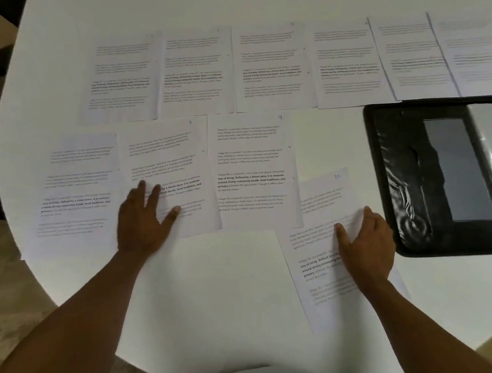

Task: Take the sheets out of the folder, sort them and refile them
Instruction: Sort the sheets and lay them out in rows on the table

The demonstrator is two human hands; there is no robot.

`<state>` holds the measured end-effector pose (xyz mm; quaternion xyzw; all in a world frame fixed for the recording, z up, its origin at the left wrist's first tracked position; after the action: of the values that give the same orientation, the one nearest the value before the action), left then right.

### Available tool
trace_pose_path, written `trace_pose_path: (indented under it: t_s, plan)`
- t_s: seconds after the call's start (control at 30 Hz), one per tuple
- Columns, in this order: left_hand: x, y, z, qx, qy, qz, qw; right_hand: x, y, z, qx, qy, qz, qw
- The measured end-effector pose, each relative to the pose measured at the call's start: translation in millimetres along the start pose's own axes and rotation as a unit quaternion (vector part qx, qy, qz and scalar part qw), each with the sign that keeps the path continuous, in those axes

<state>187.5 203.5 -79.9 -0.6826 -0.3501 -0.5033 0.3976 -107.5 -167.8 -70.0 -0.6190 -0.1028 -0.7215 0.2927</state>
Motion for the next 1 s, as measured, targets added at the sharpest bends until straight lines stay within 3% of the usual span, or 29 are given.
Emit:
trace_pose_path:
  t_s: [0.13,0.27,0.53,0.7,0.87,1.0]
  plan:
    - [-21.7,-5.5,-21.4,-0.036,0.013,0.063,0.997,7.5,1.4,-6.0,-0.093,0.044,0.016,0.995]
    - [-20.7,-2.7,-19.2,-0.044,-0.002,0.076,0.996,13.6,-0.5,-16.9,-0.168,0.042,0.051,0.983]
    - [-17.8,4.3,-13.5,-0.021,-0.011,0.137,0.99,17.2,1.9,-35.2,-0.166,0.082,0.086,0.979]
    - [-11.0,-0.4,-40.5,-0.05,-0.012,0.083,0.995,53.7,4.1,-37.0,-0.153,0.168,0.028,0.973]
    - [-19.5,0.1,-90.4,-0.107,0.019,0.089,0.99,136.4,13.1,-23.9,-0.062,0.112,-0.087,0.988]
    - [-30.1,-0.1,-117.6,-0.134,0.016,0.094,0.986,181.3,40.0,-16.6,-0.039,0.177,-0.128,0.975]
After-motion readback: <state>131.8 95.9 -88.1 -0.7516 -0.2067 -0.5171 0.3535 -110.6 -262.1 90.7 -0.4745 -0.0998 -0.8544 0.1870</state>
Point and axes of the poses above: each hand's wrist, its own y-axis towards the middle knuckle, its own x-axis out of the back of the hand, z = x × y, the point moved 6 cm from there along y, towards the middle knuckle, and after that the axes turned 4 degrees about z, right-handed, at the moved point
